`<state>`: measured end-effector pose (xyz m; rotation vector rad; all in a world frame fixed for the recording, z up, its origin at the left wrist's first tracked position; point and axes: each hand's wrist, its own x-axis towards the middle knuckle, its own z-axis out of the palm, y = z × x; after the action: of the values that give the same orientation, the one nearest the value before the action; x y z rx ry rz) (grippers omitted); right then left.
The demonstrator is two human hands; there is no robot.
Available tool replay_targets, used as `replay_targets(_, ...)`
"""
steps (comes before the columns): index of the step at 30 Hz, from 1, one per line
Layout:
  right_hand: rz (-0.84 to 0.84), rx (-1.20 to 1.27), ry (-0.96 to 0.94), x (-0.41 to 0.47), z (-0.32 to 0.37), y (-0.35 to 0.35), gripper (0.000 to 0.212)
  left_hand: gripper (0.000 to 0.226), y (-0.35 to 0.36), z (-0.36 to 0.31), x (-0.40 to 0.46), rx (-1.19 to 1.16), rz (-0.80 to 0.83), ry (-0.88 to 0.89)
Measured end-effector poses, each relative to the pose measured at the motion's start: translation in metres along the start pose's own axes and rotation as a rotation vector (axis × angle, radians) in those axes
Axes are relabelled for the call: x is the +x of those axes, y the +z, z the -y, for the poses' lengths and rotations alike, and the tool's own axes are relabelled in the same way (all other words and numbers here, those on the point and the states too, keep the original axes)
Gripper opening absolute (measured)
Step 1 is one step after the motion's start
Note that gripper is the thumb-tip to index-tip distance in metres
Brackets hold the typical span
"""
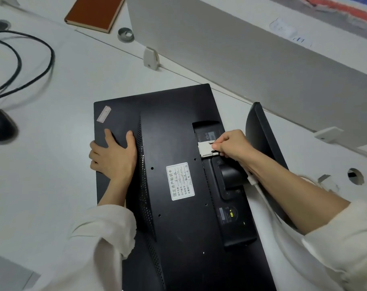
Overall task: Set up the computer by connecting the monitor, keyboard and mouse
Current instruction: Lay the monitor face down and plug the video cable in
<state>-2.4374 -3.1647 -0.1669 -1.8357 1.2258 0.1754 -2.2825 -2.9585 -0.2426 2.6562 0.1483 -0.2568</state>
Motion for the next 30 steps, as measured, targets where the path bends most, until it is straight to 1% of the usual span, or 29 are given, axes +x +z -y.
replay_targets(3,0.003,-0.025,-0.008,-0.002,0.004,0.0,0.011,0.07,0.0,0.0,0.0,0.003,0.005,0.001)
replay_targets(9,-0.034,-0.015,-0.019,-0.003,0.001,0.005,0.02,0.07,0.001,-0.001,0.0,-0.003,0.006,0.001)
replay_targets(13,-0.048,-0.025,-0.007,-0.004,-0.001,0.005,0.014,0.07,0.0,-0.001,0.0,0.006,0.007,0.001)
replay_targets(14,-0.059,-0.037,-0.018,-0.005,-0.001,0.006,0.017,0.07,-0.001,-0.001,0.0,0.007,0.008,0.003)
replay_targets(16,-0.076,-0.098,-0.058,-0.006,-0.002,0.008,0.027,0.07,-0.004,-0.001,-0.001,-0.006,0.025,0.005)
replay_targets(18,-0.094,-0.195,-0.101,-0.01,0.001,0.007,0.027,0.069,-0.007,-0.003,-0.004,-0.034,0.045,0.003)
replay_targets(20,-0.085,-0.316,-0.156,-0.019,0.005,0.007,0.027,0.062,-0.01,-0.011,-0.009,-0.072,0.039,0.028)
replay_targets(21,-0.089,-0.396,-0.193,-0.023,0.005,0.008,0.028,0.057,-0.011,-0.017,-0.014,-0.08,0.01,0.086)
replay_targets(22,-0.114,-0.478,-0.229,-0.028,0.003,0.009,0.03,0.052,-0.013,-0.025,-0.02,-0.084,-0.033,0.194)
replay_targets(24,-0.181,-0.63,-0.275,-0.038,-0.004,0.012,0.037,0.037,-0.015,-0.046,-0.034,-0.104,-0.087,0.509)
replay_targets(25,-0.22,-0.691,-0.288,-0.042,-0.01,0.013,0.04,0.03,-0.013,-0.06,-0.042,-0.108,-0.051,0.669)
replay_targets(27,-0.291,-0.762,-0.321,-0.048,-0.022,0.013,0.041,0.021,-0.006,-0.084,-0.056,-0.077,0.128,0.892)
replay_targets(28,-0.313,-0.77,-0.326,-0.052,-0.027,0.01,0.039,0.02,-0.001,-0.095,-0.063,-0.044,0.209,0.965)
replay_targets(30,-0.313,-0.764,-0.34,-0.055,-0.033,0.007,0.035,0.022,0.009,-0.112,-0.07,0.064,0.299,1.026)
